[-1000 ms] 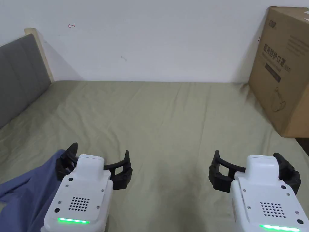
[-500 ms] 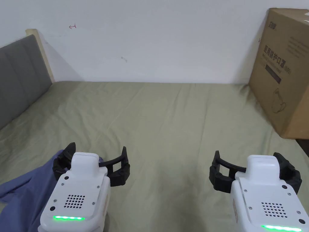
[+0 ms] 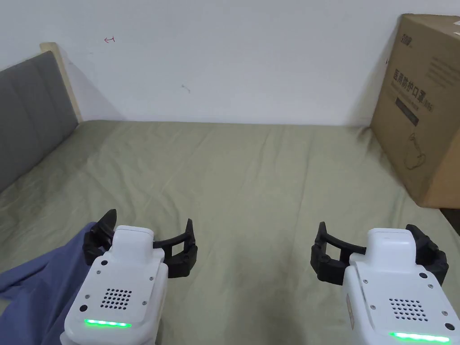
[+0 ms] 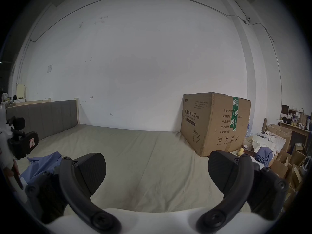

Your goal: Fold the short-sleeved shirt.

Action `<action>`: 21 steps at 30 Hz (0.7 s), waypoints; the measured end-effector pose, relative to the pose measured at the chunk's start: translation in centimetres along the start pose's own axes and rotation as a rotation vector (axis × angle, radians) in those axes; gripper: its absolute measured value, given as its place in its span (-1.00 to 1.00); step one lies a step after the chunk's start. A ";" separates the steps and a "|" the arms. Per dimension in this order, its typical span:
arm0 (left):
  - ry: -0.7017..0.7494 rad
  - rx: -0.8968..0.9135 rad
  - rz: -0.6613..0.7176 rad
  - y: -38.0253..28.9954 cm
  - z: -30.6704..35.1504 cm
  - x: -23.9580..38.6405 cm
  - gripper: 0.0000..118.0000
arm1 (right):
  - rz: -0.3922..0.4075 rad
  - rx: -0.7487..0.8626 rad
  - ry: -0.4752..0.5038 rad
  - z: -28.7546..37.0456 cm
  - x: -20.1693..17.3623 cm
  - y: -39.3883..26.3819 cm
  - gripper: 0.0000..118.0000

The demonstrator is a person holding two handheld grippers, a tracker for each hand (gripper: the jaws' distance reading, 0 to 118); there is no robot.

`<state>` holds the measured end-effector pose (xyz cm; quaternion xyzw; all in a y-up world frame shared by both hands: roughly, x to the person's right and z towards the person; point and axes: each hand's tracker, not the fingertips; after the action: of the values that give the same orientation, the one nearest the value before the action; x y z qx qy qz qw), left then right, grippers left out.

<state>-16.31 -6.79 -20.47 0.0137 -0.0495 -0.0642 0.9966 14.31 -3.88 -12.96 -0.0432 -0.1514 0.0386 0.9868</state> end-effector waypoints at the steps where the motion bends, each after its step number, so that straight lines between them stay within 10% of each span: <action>1: -0.002 -0.002 0.000 0.0 0.0 0.0 1.00 | -0.001 -0.001 0.000 0.0 0.0 0.0 1.00; 7: -0.015 -0.023 0.039 0.4 -0.1 -0.1 0.65 | -0.008 -0.015 0.004 0.1 0.3 0.1 0.73; 10: -0.030 -0.068 0.108 0.5 -0.5 -0.3 -1.00 | -0.017 -0.018 -0.004 0.4 0.3 0.2 -0.89; 21: -0.001 -0.096 0.133 0.5 -0.6 -1.3 -1.00 | -0.025 -0.022 0.024 0.2 0.6 0.4 -1.00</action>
<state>-17.48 -6.07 -21.22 -0.0377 -0.0478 0.0000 0.9981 14.78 -3.42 -12.62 -0.0528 -0.1406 0.0239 0.9884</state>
